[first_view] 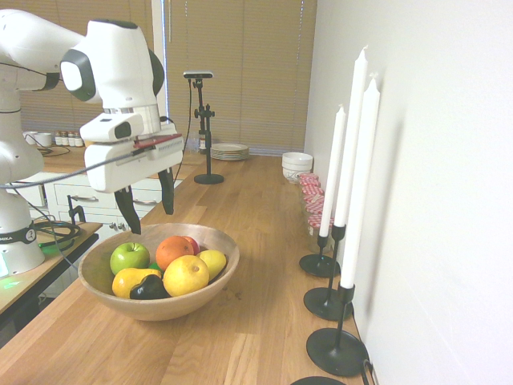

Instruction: Take orange out of the basket

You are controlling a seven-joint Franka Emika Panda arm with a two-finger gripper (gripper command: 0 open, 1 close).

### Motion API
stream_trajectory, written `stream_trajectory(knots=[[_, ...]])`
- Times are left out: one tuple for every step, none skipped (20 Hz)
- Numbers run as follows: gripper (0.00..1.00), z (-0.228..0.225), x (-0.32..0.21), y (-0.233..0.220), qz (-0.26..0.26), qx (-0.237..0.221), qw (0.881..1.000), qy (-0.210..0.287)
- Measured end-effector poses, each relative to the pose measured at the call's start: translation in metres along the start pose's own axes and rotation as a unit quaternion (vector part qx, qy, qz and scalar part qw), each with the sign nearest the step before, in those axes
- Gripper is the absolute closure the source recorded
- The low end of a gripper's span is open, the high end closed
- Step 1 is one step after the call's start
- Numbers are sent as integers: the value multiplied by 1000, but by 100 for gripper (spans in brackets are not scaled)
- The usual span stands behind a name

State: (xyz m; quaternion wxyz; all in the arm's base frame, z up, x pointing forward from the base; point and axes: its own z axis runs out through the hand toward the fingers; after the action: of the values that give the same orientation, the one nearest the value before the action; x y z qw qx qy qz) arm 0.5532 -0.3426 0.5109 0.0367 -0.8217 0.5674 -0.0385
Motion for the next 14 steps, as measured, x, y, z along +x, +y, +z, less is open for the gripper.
stream_trajectory(knots=[[0, 9, 1, -2, 0, -4, 1000, -5], [0, 17, 2, -3, -1, -7, 1000, -9], [0, 25, 3, -4, -1, -10, 1000, -13], [0, 33, 3, -6, -1, -12, 1000, -18], [0, 41, 3, -8, -2, -15, 1000, -22], [0, 49, 3, -10, -2, -19, 999, -26], [0, 57, 3, -12, -3, -20, 999, -31], [0, 62, 2, -14, -5, -19, 999, -36], [0, 66, 1, -17, -8, -17, 999, -39], [0, 67, -1, -19, -11, -17, 999, -40], [0, 67, -2, -21, -15, -16, 999, -39], [0, 67, -3, -23, -19, -15, 999, -39], [0, 65, -4, -25, -22, -13, 999, -37], [0, 64, -4, -26, -25, -12, 999, -36]])
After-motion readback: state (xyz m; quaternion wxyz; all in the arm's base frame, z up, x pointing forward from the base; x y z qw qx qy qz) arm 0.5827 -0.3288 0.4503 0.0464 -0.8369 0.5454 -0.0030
